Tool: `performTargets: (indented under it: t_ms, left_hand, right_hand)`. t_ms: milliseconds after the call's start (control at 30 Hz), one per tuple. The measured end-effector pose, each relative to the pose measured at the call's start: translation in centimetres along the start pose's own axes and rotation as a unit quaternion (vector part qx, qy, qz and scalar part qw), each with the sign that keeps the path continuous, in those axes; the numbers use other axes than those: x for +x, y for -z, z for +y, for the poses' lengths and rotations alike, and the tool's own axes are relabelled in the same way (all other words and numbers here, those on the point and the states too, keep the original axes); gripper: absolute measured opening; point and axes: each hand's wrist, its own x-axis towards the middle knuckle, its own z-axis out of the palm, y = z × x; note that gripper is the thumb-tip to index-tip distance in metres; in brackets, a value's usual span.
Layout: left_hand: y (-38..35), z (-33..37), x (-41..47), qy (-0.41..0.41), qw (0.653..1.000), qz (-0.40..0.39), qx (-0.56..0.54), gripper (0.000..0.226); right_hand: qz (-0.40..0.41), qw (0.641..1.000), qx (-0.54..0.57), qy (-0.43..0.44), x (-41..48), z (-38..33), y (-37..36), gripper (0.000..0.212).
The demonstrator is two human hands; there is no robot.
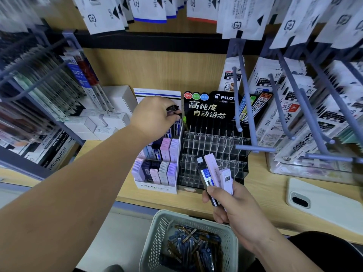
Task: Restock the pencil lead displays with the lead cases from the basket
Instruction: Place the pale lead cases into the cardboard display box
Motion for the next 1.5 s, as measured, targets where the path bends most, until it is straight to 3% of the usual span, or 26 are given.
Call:
performTargets:
  t_ms: [300,467,600,667,700,733,800,867,1000,1100,1267,1367,1500]
  left_hand:
    - [1.0,0.0,-0.1,0.003,1.0,0.003,0.003,0.014]
    - [0.4,0.0,0.1,-0.028,0.993,-0.031,0.111,0.02]
    - [0.1,0.3,-0.3,-0.03,0.993,-0.01,0.114,0.022]
    - [0.4,0.5,-0.7,-0.005,1.0,0.008,0.025,0.021]
    - [0.8,0.7,-1.0,0.035,0.997,0.01,-0.075,0.019]
    - [1.3,1.0,-1.4,0.088,0.975,0.004,-0.203,0.017]
    - [2.2,1.3,-2.4,0.193,0.894,-0.015,-0.404,0.008]
    - [2.5,1.2,-3.5,0.229,0.862,-0.021,-0.451,0.003]
    - [2.2,1.0,-5.0,0.187,0.897,-0.019,-0.401,0.01]
    - [2.1,0.9,-4.9,0.193,0.888,0.019,-0.417,0.007]
    - [2.7,1.1,-4.1,0.169,0.888,0.025,-0.426,0.019]
    - [3.3,1.5,-3.1,0.142,0.905,0.039,-0.398,0.019]
    - [3.2,1.0,-2.2,0.1,0.934,0.041,-0.341,0.02]
  right_hand:
    - [-0.004,1.0,-0.008,-0.001,0.0,0.1,0.0,0.037]
    - [0.003,1.0,-0.008,0.0,0.0,0.2,-0.2,0.035]
    - [0.008,1.0,-0.012,0.0,0.1,0.2,-0.1,0.019]
    - [0.006,1.0,-0.008,0.001,0.1,0.2,0.0,0.028]
    - [0.005,1.0,-0.006,0.001,0.1,0.2,0.0,0.033]
    - [0.005,1.0,-0.004,0.002,0.0,0.1,0.0,0.036]
    - [0.004,1.0,-0.002,0.003,0.0,0.1,0.0,0.032]
    - [0.003,1.0,-0.002,0.002,0.0,0.2,-0.1,0.027]
    - [0.011,1.0,-0.008,-0.001,0.0,0.5,-0.2,0.02]
    - [0.015,1.0,-0.011,0.004,0.0,0.5,-0.2,0.012]
    - [0.019,1.0,-0.003,0.005,-0.2,0.2,-0.2,0.027]
    - [0.024,1.0,0.008,0.003,-0.2,0.2,-0.1,0.009]
    - [0.021,1.0,0.021,0.002,-0.2,0.0,0.0,0.006]
